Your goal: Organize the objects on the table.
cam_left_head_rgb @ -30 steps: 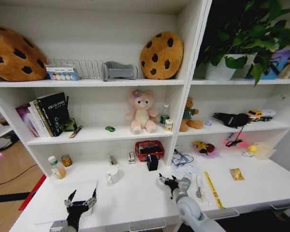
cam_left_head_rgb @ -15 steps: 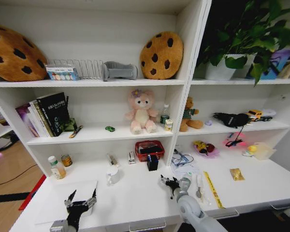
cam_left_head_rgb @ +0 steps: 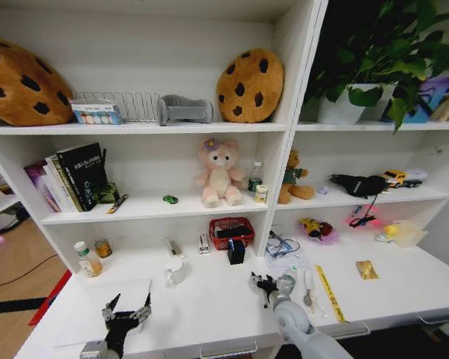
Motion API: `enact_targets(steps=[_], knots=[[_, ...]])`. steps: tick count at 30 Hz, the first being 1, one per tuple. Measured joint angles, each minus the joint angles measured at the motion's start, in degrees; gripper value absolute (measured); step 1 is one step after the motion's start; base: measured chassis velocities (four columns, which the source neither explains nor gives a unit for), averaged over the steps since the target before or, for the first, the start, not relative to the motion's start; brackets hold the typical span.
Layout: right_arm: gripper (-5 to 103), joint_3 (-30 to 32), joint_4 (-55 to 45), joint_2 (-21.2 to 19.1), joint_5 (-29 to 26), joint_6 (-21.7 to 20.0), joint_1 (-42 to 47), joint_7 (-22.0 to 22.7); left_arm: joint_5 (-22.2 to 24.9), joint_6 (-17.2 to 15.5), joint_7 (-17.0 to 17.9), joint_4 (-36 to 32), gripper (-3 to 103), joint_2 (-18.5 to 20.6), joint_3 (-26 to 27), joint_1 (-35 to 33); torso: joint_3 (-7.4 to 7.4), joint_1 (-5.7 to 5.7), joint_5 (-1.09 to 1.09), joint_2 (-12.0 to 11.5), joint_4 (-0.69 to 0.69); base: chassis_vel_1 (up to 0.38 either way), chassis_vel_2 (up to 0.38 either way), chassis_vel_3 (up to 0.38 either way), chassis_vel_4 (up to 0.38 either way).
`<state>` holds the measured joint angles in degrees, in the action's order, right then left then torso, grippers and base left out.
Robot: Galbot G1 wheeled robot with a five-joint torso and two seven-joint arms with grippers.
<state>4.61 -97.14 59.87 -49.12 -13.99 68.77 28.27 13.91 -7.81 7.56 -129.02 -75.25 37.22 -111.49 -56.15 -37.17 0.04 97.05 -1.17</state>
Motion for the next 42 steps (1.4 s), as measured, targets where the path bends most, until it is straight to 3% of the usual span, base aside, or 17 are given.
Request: enact_targets(steps=[4,11,13,14,27,31,33,35,36,37,39,42], knots=[[54,-0.1,0.5,0.0,0.3,0.0,0.0,-0.3,0.0,0.0,0.1,0.1,100,-0.2,0.0,0.0,0.00,0.00,-0.01,0.0,0.00,0.000,0.000,0.000,0.000],[22,-0.3,0.3,-0.4,-0.3,-0.9,0.0,-1.7,-0.2,0.7,0.6,0.4,100,-0.8,-0.1,0.1,0.00,0.00,0.00,0.0,0.01,0.000,0.000,0.000,0.000],[22,-0.3,0.2,-0.5,-0.5,-1.1,0.1,-1.7,-0.5,1.1,0.7,0.4,100,-1.0,0.0,0.2,0.00,0.00,0.00,0.0,0.01,0.000,0.000,0.000,0.000],[12,-0.3,0.0,-0.6,-0.5,-1.1,0.2,-1.9,-0.7,1.4,0.8,0.5,100,-1.0,0.0,0.3,0.00,0.00,0.01,0.0,0.01,0.000,0.000,0.000,0.000],[11,2.0,-4.7,-2.0,1.3,-0.6,1.1,-4.0,-0.9,1.4,0.9,1.1,100,-1.4,-0.3,0.5,-0.01,0.00,0.02,0.0,0.01,0.000,0.000,0.000,0.000],[11,3.1,-6.4,-2.7,3.4,3.5,1.2,-9.1,-0.9,1.4,0.9,1.1,100,-1.5,-0.3,0.5,-0.01,0.00,0.02,0.0,0.01,0.000,0.000,0.000,0.000],[11,4.1,-6.5,-3.3,7.0,9.6,0.0,-17.0,-1.2,1.4,0.9,1.1,100,-1.5,-0.6,0.5,-0.01,0.00,0.02,0.0,0.00,0.000,0.000,0.000,0.000],[11,4.4,-6.2,-3.4,8.0,11.2,-0.5,-19.1,-1.3,1.4,0.8,1.1,100,-1.5,-0.6,0.5,-0.01,0.00,0.01,0.0,0.01,0.000,0.000,0.000,0.000],[11,4.9,-4.0,-3.6,12.6,17.7,-2.7,-26.3,-1.6,1.5,0.6,1.1,100,-1.3,-0.9,0.2,-0.01,0.00,0.01,0.0,0.00,0.000,0.000,0.000,0.000],[11,4.9,-4.0,-3.6,12.6,17.7,-2.7,-26.3,-1.6,1.5,0.6,1.1,100,-1.3,-0.9,0.2,-0.01,0.00,0.01,0.0,0.00,0.000,0.000,0.000,0.000],[11,4.7,-0.7,-3.2,15.3,22.8,-5.8,-31.3,-1.9,1.7,0.4,1.0,100,-1.2,-1.0,-0.2,-0.01,-0.01,0.01,0.0,0.01,0.000,0.000,0.000,0.000],[11,3.5,2.1,-2.6,15.5,24.8,-8.4,-32.7,-1.8,1.7,0.4,0.7,100,-1.4,-0.8,-0.3,-0.01,0.00,0.01,0.0,0.01,0.000,0.000,0.000,0.000]])
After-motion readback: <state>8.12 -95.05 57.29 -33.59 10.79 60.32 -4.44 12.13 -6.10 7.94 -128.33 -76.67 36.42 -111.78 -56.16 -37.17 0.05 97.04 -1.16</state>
